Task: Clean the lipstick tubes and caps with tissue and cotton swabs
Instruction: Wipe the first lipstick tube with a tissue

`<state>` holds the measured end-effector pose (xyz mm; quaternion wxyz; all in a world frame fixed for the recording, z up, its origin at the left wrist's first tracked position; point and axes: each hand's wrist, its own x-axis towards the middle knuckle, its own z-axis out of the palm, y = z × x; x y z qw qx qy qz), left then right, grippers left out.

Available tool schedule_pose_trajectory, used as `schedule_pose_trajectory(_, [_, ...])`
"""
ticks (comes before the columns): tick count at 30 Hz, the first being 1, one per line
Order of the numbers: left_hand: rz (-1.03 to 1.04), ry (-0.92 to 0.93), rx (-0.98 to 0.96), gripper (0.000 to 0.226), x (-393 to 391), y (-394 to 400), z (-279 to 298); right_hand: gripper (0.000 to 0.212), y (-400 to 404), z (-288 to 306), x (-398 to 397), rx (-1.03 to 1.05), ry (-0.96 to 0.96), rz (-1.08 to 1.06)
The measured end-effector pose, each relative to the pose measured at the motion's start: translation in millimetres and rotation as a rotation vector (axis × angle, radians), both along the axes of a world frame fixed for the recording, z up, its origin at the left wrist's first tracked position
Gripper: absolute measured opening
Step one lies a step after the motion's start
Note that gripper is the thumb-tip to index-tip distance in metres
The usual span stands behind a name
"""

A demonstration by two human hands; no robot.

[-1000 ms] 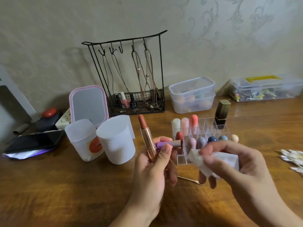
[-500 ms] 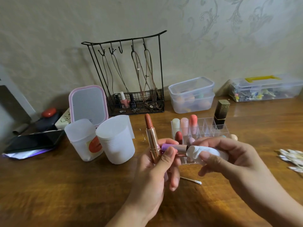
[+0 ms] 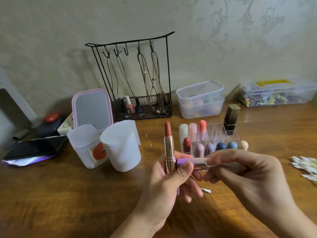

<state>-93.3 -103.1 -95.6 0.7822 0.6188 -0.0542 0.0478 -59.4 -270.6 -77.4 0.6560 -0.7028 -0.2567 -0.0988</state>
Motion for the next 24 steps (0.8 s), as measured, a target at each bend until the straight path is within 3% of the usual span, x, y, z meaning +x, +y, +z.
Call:
schedule_pose_trajectory(5, [0.054, 0.014, 0.039, 0.036, 0.5, 0.2, -2.9, 0.017, -6.3, 4.6, 1.4, -0.027, 0.058, 0.093])
schedule_pose_trajectory(11, [0.05, -0.025, 0.113, 0.029, 1.4, -0.1, -2.7, 0.039, -3.7, 3.5, 3.0, -0.114, 0.001, -0.062])
schedule_pose_trajectory(15, [0.054, -0.035, 0.162, 0.029, 0.2, -1.2, -0.5, 0.032, -5.2, 4.6, 2.9, -0.025, 0.022, -0.036])
schedule_pose_trajectory(20, [0.071, -0.063, 0.198, 0.027, 0.0, -0.5, -1.4, 0.024, -3.5, -2.4, 6.1, -0.126, 0.007, -0.072])
schedule_pose_trajectory(24, [0.098, -0.056, 0.192, 0.027, 1.7, 1.6, -2.3, 0.024, -3.3, -4.9, 6.5, -0.095, 0.077, 0.131])
